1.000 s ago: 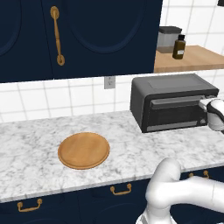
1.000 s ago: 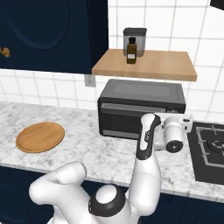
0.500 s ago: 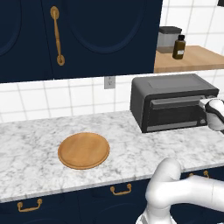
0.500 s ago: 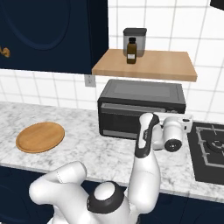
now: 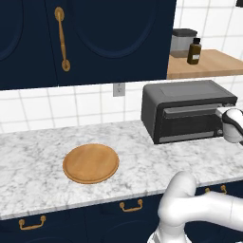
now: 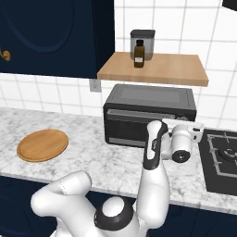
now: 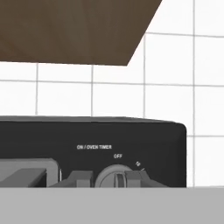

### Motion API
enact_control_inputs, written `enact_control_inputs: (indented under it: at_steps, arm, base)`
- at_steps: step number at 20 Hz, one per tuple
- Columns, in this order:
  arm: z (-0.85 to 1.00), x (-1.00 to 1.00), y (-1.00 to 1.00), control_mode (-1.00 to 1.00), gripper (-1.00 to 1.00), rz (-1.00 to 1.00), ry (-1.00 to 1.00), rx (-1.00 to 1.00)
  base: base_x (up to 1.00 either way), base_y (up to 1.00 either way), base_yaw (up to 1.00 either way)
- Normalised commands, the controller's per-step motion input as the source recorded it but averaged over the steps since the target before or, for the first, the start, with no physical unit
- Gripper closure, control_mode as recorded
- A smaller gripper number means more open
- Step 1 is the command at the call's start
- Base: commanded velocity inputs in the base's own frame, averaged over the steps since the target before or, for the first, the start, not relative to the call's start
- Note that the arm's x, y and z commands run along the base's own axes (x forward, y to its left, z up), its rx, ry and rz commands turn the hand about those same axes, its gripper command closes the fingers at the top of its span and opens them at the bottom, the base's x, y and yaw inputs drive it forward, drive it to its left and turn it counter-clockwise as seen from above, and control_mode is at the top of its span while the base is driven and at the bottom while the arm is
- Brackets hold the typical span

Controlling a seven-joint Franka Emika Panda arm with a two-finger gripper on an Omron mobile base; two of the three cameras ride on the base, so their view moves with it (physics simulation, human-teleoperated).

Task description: Pick up the kebab skewer and baguette bread, and place them inside the toaster oven. Close the toaster oven door and start by setting the timer.

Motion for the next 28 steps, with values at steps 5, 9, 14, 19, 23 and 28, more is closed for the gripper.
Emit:
enact_control_inputs:
  at_steps: [5, 9, 14, 19, 23, 28]
  arm:
    - [-0.5, 0.35, 0.09, -1.0, 1.0, -0.12, -0.06, 0.18]
    - [-0.5, 0.29, 0.07, -1.0, 1.0, -0.13, -0.04, 0.22]
    - [-0.56, 0.25, 0.14, -1.0, 1.0, -0.16, -0.03, 0.22]
    - [-0.6, 0.31, 0.13, -1.0, 1.0, -0.18, -0.03, 0.23]
    - [-0.63, 0.27, 0.18, -1.0, 1.0, -0.19, -0.07, 0.26]
    - [-0.65, 0.27, 0.27, -1.0, 1.0, -0.21, -0.11, 0.27]
  base:
    - [0.0, 0.0, 0.0]
    - [0.0, 0.0, 0.0]
    - [0.0, 0.0, 0.0]
    - [0.0, 0.0, 0.0]
    - [0.0, 0.0, 0.0]
    - [0.0, 0.0, 0.0]
